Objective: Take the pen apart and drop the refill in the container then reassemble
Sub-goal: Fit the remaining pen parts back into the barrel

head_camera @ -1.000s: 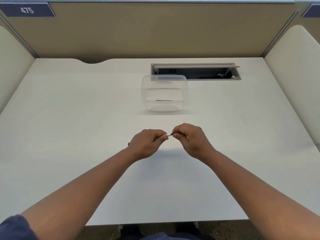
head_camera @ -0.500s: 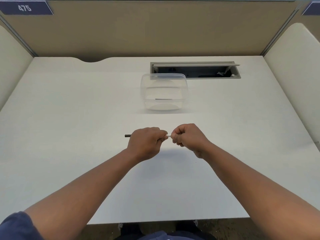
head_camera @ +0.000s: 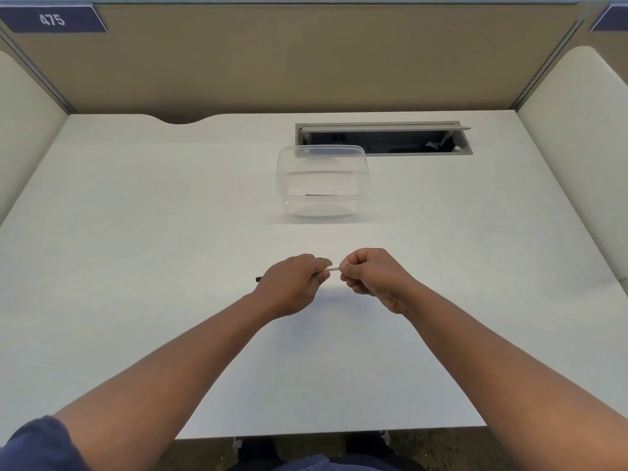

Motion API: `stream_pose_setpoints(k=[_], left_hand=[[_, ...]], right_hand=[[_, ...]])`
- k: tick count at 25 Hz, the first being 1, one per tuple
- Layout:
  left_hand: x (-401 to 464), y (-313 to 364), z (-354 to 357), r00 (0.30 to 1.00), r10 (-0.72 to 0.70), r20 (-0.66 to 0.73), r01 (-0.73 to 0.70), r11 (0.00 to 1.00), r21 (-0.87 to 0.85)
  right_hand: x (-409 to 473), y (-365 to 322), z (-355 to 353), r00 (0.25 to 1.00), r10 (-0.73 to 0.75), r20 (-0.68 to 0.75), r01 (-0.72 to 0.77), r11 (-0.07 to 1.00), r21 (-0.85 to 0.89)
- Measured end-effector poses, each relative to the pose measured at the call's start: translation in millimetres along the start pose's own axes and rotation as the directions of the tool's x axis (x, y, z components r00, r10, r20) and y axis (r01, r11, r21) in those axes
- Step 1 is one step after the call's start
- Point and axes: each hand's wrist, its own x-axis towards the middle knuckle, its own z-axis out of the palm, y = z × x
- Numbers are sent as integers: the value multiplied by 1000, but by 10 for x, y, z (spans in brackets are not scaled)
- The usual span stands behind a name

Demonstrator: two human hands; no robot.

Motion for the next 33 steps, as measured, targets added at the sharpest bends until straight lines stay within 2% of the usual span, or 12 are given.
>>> stream_pose_setpoints(k=[2,9,16,21,25,33], left_hand=[[10,-55,-37,996,-75,42,78,993,-83],[4,-458,-178,971,-229,-68,196,928,-318],[100,-581,-63,966,-231,-117,187,935,-300],[204,-678,65,960,-265,-90,228,927,-296],[268,-734,119,956,-285,-66,260,932,-254],[398,-768,110,955,-297,-13,288,936,-201]], right_hand=[[18,8,-47,999,4,-32,-4,1000,9],[141,75,-349,994,8,-111,0,998,67],[311,246,-405,975,-135,-177,142,989,31],[465,380,-389,947,-233,-223,162,941,-296],[579,440,-347,934,-327,-141,194,800,-568],[711,432,-338,911,-409,-47,232,604,-763]])
